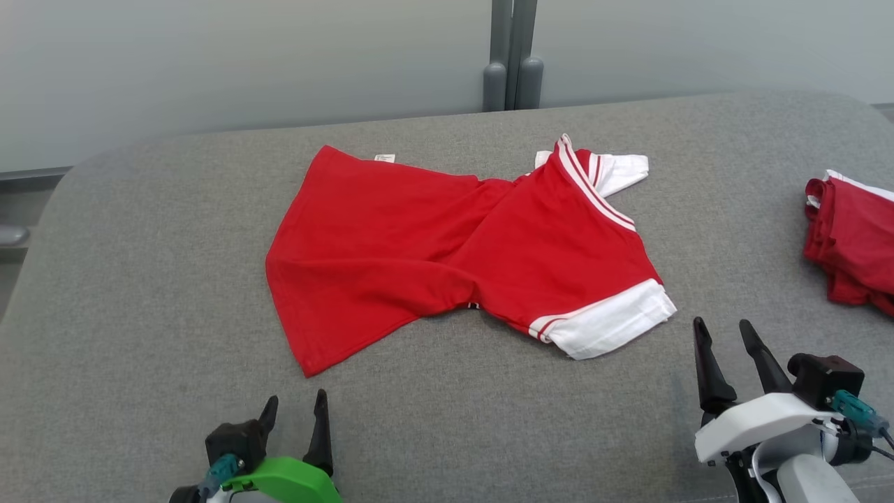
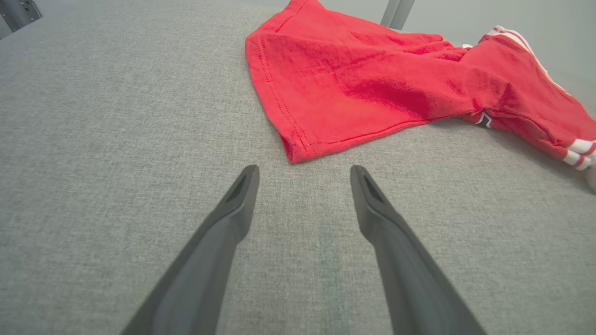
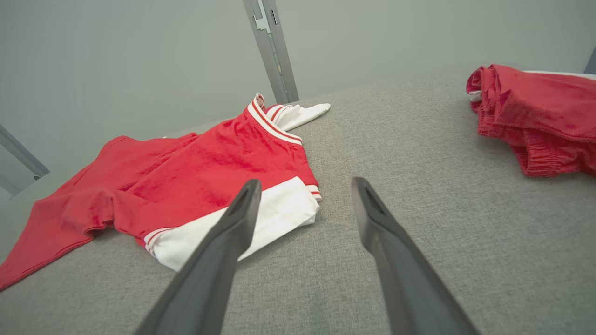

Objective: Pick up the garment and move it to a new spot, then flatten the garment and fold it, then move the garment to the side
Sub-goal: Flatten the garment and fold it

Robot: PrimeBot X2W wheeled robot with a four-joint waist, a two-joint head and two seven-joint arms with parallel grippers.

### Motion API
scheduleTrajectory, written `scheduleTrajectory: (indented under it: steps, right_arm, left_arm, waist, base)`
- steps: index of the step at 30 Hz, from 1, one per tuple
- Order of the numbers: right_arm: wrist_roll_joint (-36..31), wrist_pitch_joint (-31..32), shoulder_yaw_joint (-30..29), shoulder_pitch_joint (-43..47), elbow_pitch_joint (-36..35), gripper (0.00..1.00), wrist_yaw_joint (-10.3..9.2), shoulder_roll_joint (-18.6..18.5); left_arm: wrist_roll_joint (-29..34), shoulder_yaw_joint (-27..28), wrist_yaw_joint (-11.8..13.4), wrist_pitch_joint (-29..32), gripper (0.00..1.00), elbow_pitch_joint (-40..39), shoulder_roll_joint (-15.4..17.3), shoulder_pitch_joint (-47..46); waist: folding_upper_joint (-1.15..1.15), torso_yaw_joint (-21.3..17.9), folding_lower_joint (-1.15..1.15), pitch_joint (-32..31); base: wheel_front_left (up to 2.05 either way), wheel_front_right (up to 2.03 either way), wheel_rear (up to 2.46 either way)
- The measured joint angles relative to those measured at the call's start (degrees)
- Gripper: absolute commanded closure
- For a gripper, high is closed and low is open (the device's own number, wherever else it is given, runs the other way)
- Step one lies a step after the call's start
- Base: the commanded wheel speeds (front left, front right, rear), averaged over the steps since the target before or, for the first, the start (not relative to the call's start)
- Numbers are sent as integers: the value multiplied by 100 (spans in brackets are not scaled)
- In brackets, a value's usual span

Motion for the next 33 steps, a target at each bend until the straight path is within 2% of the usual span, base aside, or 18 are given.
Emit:
scheduleTrajectory:
  steps: [6, 15, 16, 18, 19, 20, 21, 28, 33]
  right_arm:
    - [-46, 0, 266, -286, 58, 0, 0, -13]
    - [-65, 0, 231, -454, 5, 0, 0, -144]
    - [-66, 0, 212, -463, 4, 0, 0, -156]
    - [-65, 0, 186, -465, 8, 0, 0, -162]
    - [-66, 0, 186, -465, 8, 0, 0, -162]
    - [-66, 0, 180, -465, 7, 0, 0, -159]
    - [-66, 0, 169, -465, 7, 0, 0, -159]
    - [-69, 0, 94, -464, 8, 0, 0, -146]
    - [-69, 0, 60, -439, 90, 0, 0, -115]
  left_arm:
    - [-13, 257, 33, 0, 0, 120, 0, -400]
    - [-401, 481, -143, -1, 0, 656, 0, -784]
    - [-477, 464, -178, 0, 9, 739, 0, -819]
    - [-533, 455, -188, 0, 38, 805, -3, -844]
    - [-563, 458, -188, 0, 62, 818, -2, -856]
    - [-588, 464, -188, 0, 94, 826, -2, -859]
    - [-588, 474, -186, 0, 100, 838, -1, -859]
    - [-481, 733, -99, 0, 100, 661, -7, -817]
    - [175, 1330, -18, 0, 100, 386, 90, -555]
  waist:
    - [0, -115, 0, 225]
    - [0, -495, 0, 534]
    - [0, -531, 0, 563]
    - [0, -589, 0, 611]
    - [0, -612, 1, 628]
    - [0, -631, 0, 642]
    - [0, -645, 0, 651]
    - [0, -585, 0, 602]
    - [0, -418, 0, 502]
  base:
    - [0, 0, 0]
    - [0, 0, 0]
    - [0, 0, 0]
    - [0, 0, 0]
    - [0, 0, 0]
    - [0, 0, 0]
    - [0, 0, 0]
    - [0, 0, 0]
    - [0, 0, 0]
